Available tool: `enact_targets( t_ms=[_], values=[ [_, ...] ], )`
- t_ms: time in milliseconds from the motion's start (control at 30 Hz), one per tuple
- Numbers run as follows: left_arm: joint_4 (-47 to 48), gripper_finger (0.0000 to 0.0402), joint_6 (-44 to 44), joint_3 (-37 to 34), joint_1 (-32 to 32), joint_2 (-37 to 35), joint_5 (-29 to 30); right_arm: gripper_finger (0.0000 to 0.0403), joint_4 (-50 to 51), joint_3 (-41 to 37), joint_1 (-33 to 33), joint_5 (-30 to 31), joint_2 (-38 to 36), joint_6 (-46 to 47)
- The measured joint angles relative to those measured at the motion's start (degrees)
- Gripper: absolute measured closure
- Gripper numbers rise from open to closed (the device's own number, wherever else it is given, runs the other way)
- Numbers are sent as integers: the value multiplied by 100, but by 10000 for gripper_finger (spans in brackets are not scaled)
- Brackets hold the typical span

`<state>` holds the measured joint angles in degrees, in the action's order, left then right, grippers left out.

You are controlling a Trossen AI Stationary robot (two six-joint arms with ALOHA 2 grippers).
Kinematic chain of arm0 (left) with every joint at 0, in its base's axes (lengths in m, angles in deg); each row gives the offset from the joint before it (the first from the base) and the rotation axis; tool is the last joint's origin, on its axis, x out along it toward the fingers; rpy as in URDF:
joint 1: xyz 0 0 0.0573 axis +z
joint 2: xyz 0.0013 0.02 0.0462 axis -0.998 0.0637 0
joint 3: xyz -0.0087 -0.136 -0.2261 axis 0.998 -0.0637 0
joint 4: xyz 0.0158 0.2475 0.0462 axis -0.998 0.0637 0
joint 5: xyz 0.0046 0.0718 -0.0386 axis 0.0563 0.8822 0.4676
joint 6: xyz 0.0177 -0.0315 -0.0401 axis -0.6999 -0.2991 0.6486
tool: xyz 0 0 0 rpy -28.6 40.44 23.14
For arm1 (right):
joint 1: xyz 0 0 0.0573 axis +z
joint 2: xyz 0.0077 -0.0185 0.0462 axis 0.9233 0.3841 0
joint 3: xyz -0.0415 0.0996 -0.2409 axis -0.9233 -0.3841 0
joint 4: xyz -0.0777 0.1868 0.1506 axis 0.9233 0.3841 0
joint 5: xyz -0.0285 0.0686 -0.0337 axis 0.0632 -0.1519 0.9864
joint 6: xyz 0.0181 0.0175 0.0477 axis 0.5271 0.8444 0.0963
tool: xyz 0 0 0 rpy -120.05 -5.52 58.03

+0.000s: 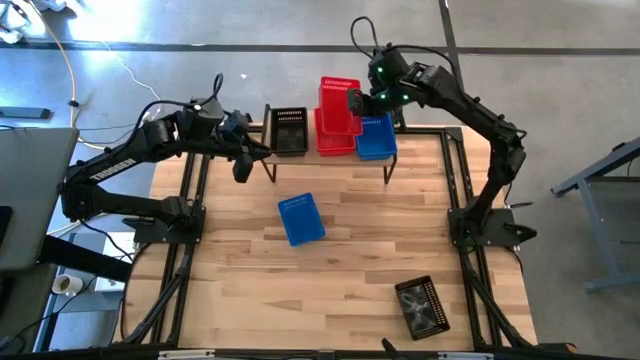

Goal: Stack baskets on shelf by color
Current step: Stack the red bin on top of the stacked red bins on the shelf

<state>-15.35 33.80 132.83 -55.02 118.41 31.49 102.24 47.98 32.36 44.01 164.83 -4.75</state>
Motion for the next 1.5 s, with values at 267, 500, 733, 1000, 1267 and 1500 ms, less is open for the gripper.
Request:
enact_targets(
  t_ms=[267,500,733,1000,1267,1500],
  values=[
    [135,332,1,0,0,0,0,403,252,2,0,113,32,234],
    [357,332,18,0,0,0,-2,403,271,2,145,68,359,275],
    [400,332,11,0,0,0,-2,403,273,2,143,24,531,262],
    [469,332,-8,0,0,0,-2,403,379,2,92,-105,695,112],
    [471,332,-48,0,2,0,-2,403,425,2,92,21,800,32],
    [471,332,-105,0,2,0,-2,403,440,2,81,9,843,49]
  ],
)
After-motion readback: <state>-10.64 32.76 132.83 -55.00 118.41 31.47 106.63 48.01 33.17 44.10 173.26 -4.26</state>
